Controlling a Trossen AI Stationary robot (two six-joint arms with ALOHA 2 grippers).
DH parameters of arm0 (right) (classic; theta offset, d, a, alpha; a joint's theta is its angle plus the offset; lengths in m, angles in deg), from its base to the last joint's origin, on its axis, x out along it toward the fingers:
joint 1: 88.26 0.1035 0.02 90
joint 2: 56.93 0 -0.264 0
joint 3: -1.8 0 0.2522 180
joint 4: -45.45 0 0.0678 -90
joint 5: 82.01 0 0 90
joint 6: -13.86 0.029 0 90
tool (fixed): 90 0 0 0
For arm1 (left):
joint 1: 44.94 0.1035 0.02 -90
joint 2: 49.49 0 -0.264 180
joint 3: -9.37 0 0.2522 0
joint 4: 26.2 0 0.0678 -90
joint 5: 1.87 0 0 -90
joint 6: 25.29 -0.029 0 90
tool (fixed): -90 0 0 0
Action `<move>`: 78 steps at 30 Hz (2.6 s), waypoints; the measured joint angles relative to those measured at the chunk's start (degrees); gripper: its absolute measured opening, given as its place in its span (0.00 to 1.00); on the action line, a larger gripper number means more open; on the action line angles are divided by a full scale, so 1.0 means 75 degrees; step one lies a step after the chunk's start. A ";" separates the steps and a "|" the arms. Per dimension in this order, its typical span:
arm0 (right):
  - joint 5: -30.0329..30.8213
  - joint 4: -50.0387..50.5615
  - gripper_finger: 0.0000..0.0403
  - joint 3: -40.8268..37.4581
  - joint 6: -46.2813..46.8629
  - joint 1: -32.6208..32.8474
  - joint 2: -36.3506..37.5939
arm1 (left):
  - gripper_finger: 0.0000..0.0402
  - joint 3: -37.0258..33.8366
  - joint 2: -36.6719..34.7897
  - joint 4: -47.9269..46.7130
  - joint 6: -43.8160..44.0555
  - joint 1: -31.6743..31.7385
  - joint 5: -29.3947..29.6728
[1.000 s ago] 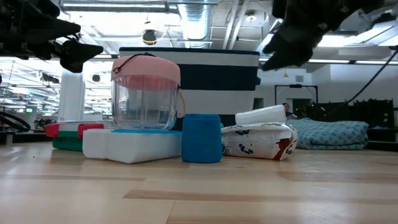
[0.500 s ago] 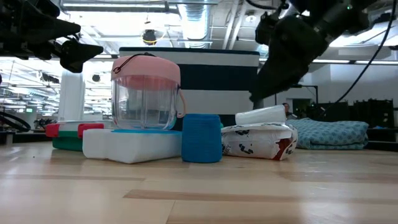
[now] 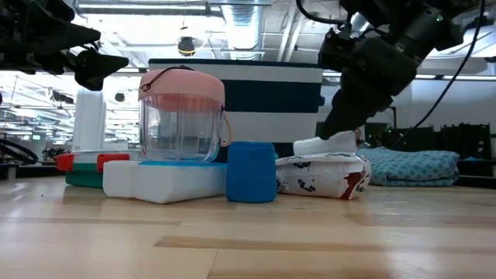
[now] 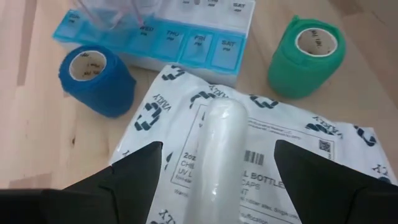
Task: Pack medical supplies into shirt
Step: Put the rolled gauze bag into the blue patterned shirt
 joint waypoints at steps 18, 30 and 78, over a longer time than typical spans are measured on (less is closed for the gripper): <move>-0.0008 0.0021 0.75 0.0000 0.0011 0.0005 0.0002 | 0.83 0.0001 -0.0001 0.0000 -0.0003 0.0001 0.0000; 0.0015 0.0203 0.75 0.0000 -0.0021 0.0005 0.0007 | 0.83 0.0002 -0.0001 0.0000 -0.0003 -0.0002 0.0000; -0.0068 0.1149 0.15 0.1227 -0.0588 -0.0114 0.0007 | 0.83 0.0001 -0.0001 0.0001 -0.0003 0.0000 -0.0003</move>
